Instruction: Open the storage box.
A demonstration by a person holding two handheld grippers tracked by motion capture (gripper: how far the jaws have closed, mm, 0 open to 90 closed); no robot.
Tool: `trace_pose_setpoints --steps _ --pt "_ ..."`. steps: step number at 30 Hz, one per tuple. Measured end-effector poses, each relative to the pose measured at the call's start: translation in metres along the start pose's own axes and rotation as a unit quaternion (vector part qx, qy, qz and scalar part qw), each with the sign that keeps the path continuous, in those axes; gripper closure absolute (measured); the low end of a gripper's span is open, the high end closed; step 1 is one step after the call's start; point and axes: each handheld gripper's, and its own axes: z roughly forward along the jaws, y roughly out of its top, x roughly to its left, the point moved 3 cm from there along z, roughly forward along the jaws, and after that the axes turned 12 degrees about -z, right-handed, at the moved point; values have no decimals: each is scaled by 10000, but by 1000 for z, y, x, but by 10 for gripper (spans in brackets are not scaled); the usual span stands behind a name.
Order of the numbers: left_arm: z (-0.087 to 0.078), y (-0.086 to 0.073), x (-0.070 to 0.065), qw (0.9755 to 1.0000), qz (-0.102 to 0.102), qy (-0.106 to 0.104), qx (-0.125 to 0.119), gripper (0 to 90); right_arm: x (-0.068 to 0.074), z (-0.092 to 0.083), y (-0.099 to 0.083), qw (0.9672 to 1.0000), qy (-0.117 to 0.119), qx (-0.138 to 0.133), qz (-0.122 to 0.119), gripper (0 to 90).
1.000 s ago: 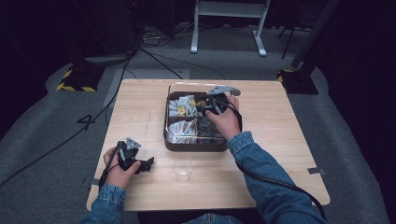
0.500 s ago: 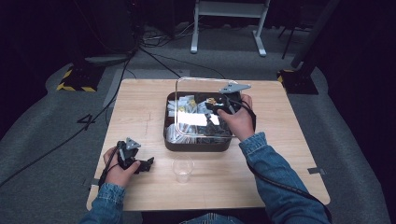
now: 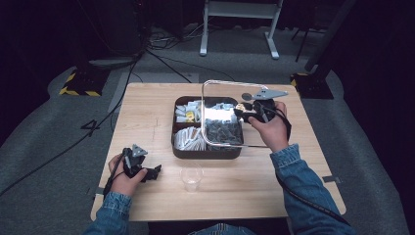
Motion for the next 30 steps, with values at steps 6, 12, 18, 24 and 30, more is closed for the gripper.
trace_pose_setpoints --steps 6,12,18,24,30 --pt "0 0 0 10000 -7 4 -19 5 -8 -14 -22 9999 -143 41 6 588" --pt "0 -1 -1 10000 -42 -6 -17 5 -19 -30 -39 9996 -286 -23 43 589" --pt "0 -1 -1 10000 -38 -11 -3 5 -35 -41 -52 9990 -432 40 135 589" --pt "0 -1 -1 10000 -40 -12 -3 5 -45 -42 -62 9983 -517 155 220 589" --pt "0 -1 -1 10000 -37 -14 -13 4 -59 -48 -74 9968 -633 250 418 588"
